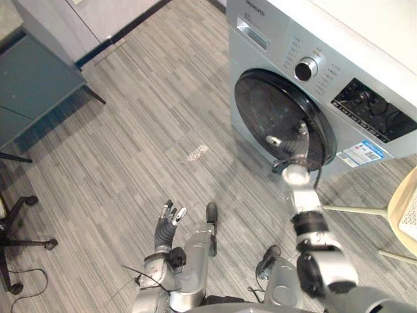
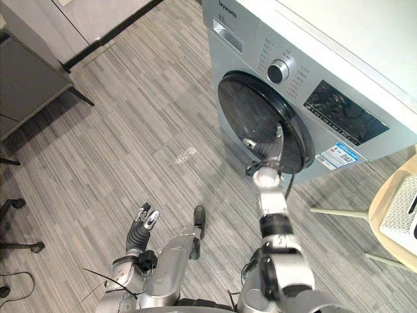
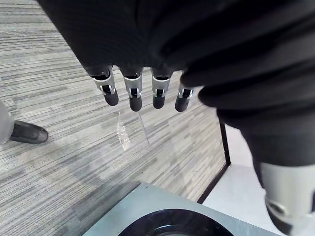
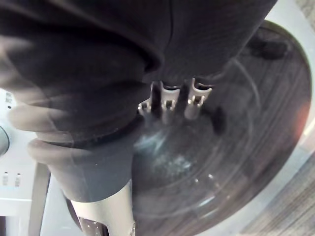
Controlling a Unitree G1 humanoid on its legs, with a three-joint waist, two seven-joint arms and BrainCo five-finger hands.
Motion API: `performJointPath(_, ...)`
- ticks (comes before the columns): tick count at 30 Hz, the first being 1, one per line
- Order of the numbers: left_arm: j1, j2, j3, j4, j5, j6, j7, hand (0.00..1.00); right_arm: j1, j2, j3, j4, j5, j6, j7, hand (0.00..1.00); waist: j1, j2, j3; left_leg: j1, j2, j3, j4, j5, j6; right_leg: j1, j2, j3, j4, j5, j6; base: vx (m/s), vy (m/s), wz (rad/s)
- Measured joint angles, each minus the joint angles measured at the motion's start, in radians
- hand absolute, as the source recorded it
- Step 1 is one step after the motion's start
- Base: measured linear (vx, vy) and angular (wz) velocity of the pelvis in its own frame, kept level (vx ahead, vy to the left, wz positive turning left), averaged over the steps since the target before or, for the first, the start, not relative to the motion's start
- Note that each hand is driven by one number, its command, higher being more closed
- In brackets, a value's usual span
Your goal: Pick up the laundry basket with both hands and put the clothes into the washing machine.
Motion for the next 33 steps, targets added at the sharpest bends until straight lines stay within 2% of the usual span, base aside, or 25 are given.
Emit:
performJointPath(2,0.000,-0.003,-0.002,0.003,0.000,0.015,0.000,0.00,0.152,0.046,0.024,-0.178,-0.015,0.004,-0.013,0.00,0.000,-0.017,0.010,-0.012,0.004,-0.008,0.036,-0.023,-0.003,0.003,-0.004,-0.013,0.026,-0.007,-0.002,0.06,-0.085,0.12)
performJointPath(5,0.000,-0.001,-0.004,0.004,0.001,0.019,-0.001,0.00,0.253,0.065,0.021,-0.286,-0.048,0.005,-0.019,0.00,-0.012,-0.032,0.018,-0.017,0.003,-0.004,0.070,-0.054,0.007,0.017,-0.016,-0.024,0.046,-0.023,0.003,0.02,-0.060,0.12)
performJointPath(9,-0.001,0.000,-0.005,0.008,0.003,0.020,-0.001,0.00,0.283,0.065,-0.008,-0.332,-0.072,0.005,-0.041,0.00,-0.033,-0.041,0.023,-0.029,0.017,0.027,0.093,-0.058,0.012,0.015,-0.016,-0.024,0.049,-0.026,0.004,0.01,-0.048,0.04)
performJointPath(13,-0.003,0.000,-0.010,0.016,0.005,0.020,-0.002,0.00,0.324,0.062,-0.050,-0.388,-0.106,0.007,-0.047,0.00,-0.027,-0.042,0.023,-0.029,0.028,0.045,0.097,-0.058,0.012,0.013,-0.014,-0.021,0.052,-0.035,0.004,0.00,-0.059,-0.02)
performJointPath(17,-0.004,-0.001,-0.013,0.021,0.011,0.020,-0.002,0.00,0.353,0.062,-0.085,-0.465,-0.164,0.043,-0.069,0.00,-0.025,-0.043,0.023,-0.048,0.044,0.076,0.110,-0.057,0.012,-0.008,-0.016,-0.019,0.072,-0.050,0.004,-0.01,-0.072,0.01)
performJointPath(20,-0.004,-0.002,-0.015,0.022,0.012,0.021,-0.002,0.00,0.381,0.062,-0.118,-0.528,-0.198,0.047,-0.090,0.00,-0.025,-0.044,0.022,-0.065,0.055,0.084,0.123,-0.057,0.012,-0.025,-0.013,-0.015,0.082,-0.051,0.002,0.00,-0.061,-0.04)
performJointPath(28,-0.010,-0.002,-0.035,0.020,0.012,0.015,-0.002,0.00,0.372,0.054,-0.131,-0.517,-0.229,0.049,-0.106,0.00,-0.025,-0.044,0.022,-0.083,0.061,0.103,0.119,-0.052,0.006,-0.070,-0.014,0.005,0.089,-0.051,0.002,0.01,-0.042,-0.08)
performJointPath(31,-0.018,-0.002,-0.035,0.020,0.011,0.008,0.001,0.00,0.225,-0.017,-0.149,-0.349,-0.214,0.049,-0.107,0.00,-0.026,-0.046,0.021,-0.100,0.059,0.109,0.104,-0.035,0.002,-0.107,-0.014,0.018,0.098,-0.050,0.001,0.03,-0.041,-0.09)
performJointPath(33,-0.029,-0.003,-0.034,0.019,0.010,0.000,0.003,0.00,0.087,-0.072,-0.154,-0.221,-0.167,0.046,-0.106,0.00,-0.025,-0.046,0.021,-0.101,0.058,0.125,0.073,-0.004,0.010,-0.136,-0.012,0.031,0.096,-0.042,-0.008,0.04,-0.042,-0.16)
